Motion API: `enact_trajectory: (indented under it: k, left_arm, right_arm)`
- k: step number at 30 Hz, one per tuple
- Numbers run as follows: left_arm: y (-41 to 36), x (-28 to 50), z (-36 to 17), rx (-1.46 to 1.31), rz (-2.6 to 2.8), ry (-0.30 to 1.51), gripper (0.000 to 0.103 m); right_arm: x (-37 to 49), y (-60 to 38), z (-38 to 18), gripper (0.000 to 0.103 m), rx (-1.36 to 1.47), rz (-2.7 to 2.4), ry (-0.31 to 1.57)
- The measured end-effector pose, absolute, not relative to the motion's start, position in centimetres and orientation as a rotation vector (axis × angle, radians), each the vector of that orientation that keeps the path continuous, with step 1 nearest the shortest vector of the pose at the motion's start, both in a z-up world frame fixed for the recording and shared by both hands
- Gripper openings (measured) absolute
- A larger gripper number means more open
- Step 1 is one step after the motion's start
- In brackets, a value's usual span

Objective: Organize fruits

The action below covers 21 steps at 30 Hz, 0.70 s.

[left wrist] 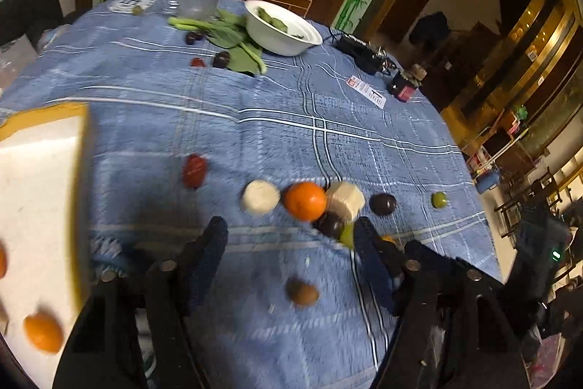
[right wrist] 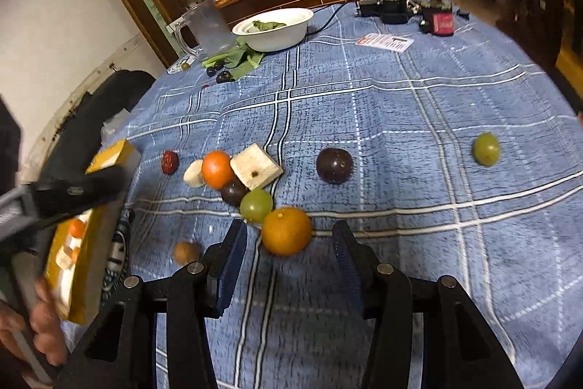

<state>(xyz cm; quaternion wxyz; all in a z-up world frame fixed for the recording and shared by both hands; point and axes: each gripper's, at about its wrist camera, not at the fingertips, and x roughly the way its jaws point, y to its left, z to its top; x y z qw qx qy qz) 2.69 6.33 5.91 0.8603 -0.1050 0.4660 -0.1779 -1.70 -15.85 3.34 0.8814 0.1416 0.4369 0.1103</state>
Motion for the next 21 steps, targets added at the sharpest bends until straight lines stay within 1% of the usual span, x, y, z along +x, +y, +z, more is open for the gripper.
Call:
enact_trajectory:
  k: [4,7,8,12,13,14,15,16,17,21]
  left_arm:
    - [3.8,4.8,4.1,-0.156,-0.379,0.98,0.063]
    - [2.1,5.8,3.0,-0.06,-0.389,0.987,0.063]
    - [2.0,6.0,3.1,-0.064,-0.404,0.961,0.063]
    - [2.3,6.5,3.2,-0.034,-0.428,0.95,0.062]
    - [2.4,6.5,3.1,-0.03,-0.433,0.956,0.057]
    - [2.8,6.4,3.1,-0.03,-0.44,0.964,0.05]
    - [3.2,6.4,3.1,-0.037,-0.443,0.969,0.047]
    - [3.3,6.4,3.0,-0.04,-0.445,0.975,0.045]
    - [3.5,6.4,3.0,-0.047,-0.451,0.975,0.045]
    - [2.2,6.3,2.8,0.002,-0.461,0.971,0.045]
  right_arm:
    - [-0.9,-15.8,2.5,0.051,0.306,0.233,0.919]
    - [-0.6,-15.8,1.6,0.051,0.326,0.248,0.936]
    - [-0.7,-15.8,1.5,0.051,0.325,0.252,0.928]
    - [-0.5,-15.4,1.6,0.051,0.282,0.254,0.92]
    - [-0.6,-15.3,1.6,0.051,0.269,0.254,0.919]
    - [-0.6,-15.1,1.6,0.05,0.257,0.252,0.918]
    - [-0.7,-15.1,1.6,0.047,0.251,0.252,0.916]
    - [-0.8,-15.1,1.6,0.039,0.256,0.263,0.918]
    - [-0.8,-15.1,1.6,0.034,0.266,0.277,0.923]
    - [-1.0,-14.7,1.6,0.034,0.246,0.268,0.919]
